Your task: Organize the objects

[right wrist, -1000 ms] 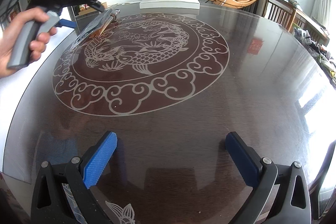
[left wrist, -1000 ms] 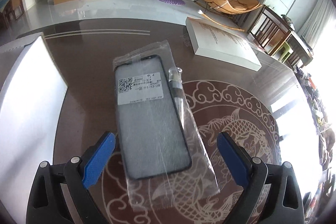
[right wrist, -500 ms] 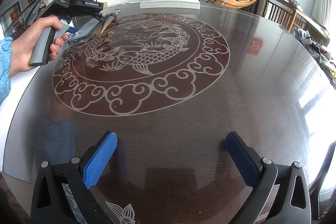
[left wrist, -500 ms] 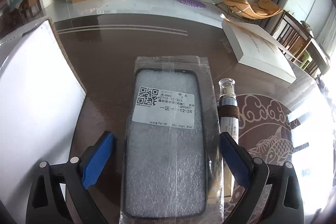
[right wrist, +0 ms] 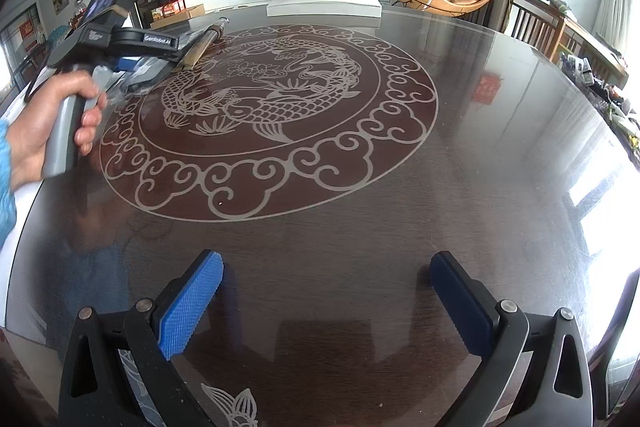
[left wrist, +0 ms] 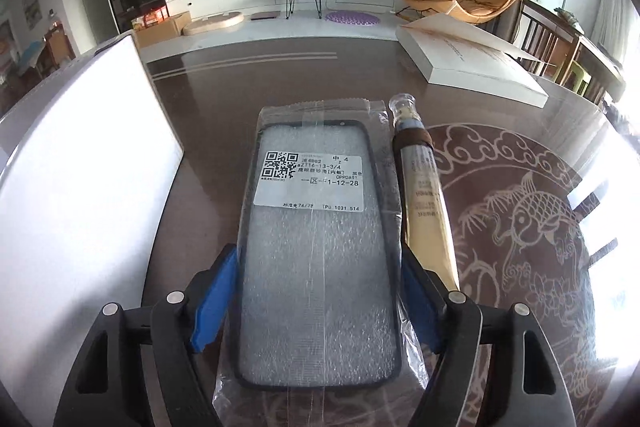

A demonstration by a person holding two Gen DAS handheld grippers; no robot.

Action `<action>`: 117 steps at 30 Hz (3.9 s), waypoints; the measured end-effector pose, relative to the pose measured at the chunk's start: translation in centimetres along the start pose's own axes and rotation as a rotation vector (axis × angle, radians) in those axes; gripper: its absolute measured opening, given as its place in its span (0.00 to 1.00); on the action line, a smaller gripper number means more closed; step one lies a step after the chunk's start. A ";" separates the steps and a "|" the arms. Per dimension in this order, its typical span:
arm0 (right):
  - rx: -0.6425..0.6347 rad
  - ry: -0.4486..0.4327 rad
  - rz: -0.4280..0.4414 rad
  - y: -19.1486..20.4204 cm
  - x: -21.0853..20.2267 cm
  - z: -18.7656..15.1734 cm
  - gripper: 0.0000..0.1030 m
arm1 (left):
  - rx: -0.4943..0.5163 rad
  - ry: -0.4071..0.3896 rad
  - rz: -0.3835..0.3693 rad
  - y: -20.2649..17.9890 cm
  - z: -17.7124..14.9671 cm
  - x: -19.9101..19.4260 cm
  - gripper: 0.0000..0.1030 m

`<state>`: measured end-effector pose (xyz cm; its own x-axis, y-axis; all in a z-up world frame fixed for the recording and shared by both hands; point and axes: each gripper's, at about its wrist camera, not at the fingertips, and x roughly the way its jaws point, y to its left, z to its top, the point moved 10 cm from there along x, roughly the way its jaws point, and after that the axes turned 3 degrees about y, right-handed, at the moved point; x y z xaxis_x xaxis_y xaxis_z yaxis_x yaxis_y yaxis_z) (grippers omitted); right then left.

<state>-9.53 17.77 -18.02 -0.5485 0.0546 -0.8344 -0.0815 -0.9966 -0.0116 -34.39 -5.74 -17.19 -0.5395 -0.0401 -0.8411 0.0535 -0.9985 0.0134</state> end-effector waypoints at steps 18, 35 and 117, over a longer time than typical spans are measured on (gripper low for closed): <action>-0.019 -0.001 0.013 0.5 0.1 0.0 1.00 | 0.063 0.036 -0.046 -1.1 -17.2 -10.0 1.00; -0.019 -0.001 0.013 0.5 0.1 0.0 1.00 | 0.059 0.026 -0.049 -0.8 -17.1 -10.1 1.00; -0.042 0.051 0.050 1.3 1.6 2.4 0.99 | 0.059 0.025 -0.050 -0.9 -17.1 -10.1 1.00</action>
<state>-12.54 16.70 -18.01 -0.5079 0.0022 -0.8614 -0.0192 -0.9998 0.0088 -14.56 -3.80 -17.94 -0.5193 0.0101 -0.8546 -0.0232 -0.9997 0.0022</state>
